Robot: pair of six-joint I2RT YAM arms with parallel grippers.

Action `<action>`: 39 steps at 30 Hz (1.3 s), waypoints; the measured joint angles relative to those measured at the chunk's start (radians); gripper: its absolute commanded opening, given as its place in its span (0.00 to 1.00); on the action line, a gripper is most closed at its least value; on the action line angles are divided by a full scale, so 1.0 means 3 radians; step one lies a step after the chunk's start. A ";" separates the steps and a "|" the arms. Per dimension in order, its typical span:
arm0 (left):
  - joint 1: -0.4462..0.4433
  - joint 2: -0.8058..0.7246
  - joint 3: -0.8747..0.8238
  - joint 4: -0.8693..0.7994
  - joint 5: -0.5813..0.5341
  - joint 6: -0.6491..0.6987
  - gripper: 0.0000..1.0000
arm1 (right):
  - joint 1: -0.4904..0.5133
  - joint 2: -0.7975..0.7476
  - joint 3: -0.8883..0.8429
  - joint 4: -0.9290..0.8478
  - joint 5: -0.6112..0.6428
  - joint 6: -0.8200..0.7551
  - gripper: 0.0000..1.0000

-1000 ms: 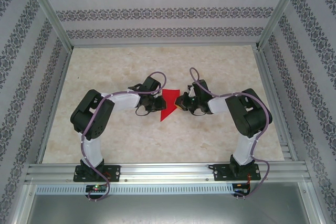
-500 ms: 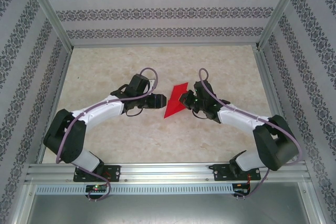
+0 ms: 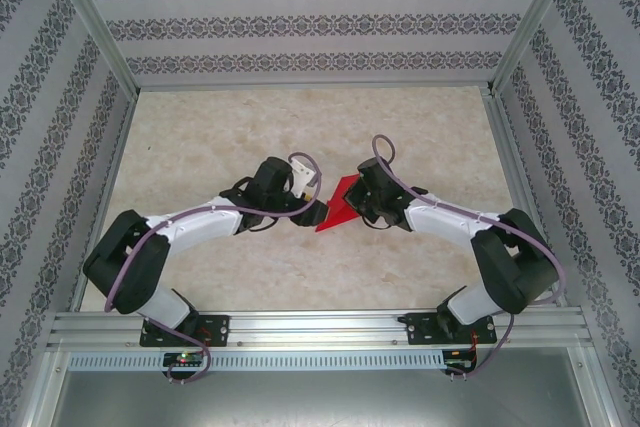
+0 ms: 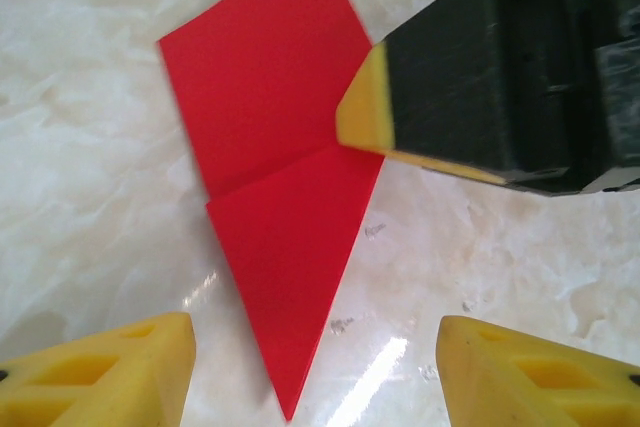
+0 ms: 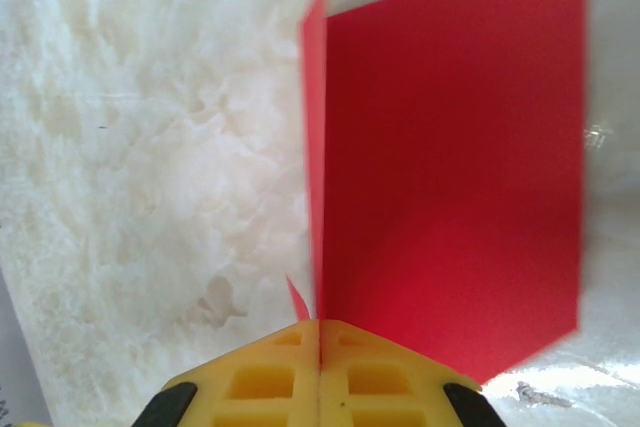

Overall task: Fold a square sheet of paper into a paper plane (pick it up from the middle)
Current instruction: Fourth fold the wing at the center of the table.

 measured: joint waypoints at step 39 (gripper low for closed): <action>-0.0205 0.0715 -0.0221 0.0968 -0.0350 0.1049 0.08 | -0.0439 0.0109 -0.0071 0.0463 -0.0659 0.0033 0.53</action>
